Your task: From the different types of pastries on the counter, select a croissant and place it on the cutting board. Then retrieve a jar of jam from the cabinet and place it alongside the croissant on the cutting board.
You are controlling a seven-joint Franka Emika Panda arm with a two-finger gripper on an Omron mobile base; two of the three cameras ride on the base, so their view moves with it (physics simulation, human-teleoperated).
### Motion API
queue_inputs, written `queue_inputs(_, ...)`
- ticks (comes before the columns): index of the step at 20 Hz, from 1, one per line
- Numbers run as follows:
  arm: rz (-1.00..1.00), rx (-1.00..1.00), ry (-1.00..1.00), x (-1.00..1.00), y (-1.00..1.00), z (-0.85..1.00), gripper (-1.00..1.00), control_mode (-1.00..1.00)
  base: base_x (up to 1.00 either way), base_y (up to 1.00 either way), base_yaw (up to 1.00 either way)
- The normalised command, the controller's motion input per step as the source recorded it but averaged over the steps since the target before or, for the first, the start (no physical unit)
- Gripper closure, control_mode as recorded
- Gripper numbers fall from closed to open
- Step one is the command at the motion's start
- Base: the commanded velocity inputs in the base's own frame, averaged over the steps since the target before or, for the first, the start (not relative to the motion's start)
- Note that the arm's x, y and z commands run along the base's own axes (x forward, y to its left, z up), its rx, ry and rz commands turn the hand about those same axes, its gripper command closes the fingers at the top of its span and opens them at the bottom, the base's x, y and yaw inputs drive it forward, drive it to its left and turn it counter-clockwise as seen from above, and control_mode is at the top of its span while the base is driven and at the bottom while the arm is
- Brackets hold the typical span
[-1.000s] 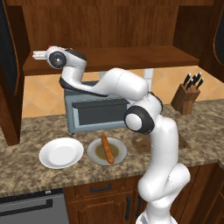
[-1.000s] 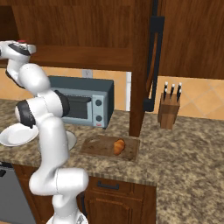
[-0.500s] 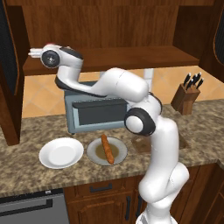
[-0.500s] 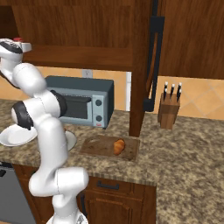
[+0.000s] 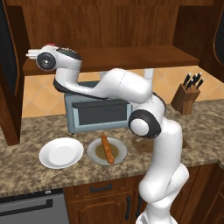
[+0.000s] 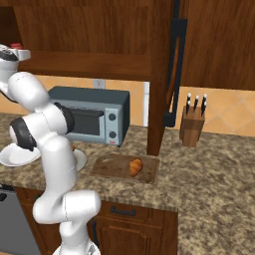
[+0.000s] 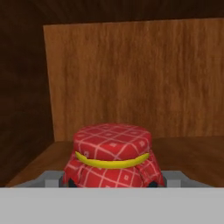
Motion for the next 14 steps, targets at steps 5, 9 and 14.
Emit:
queue_inputs(5, -0.09, -0.01, 0.0, -0.26, -0.14, 0.14, 1.0, -1.0, 0.0, 0.0, 0.0)
queue_inputs(9, -0.11, -0.02, 0.0, -0.34, -0.5, 0.06, 1.0, -1.0, 0.0, 0.0, 0.0)
queue_inputs(14, -0.1, -0.01, 0.0, -0.24, -0.58, 0.01, 1.0, -1.0, 0.0, 0.0, 0.0)
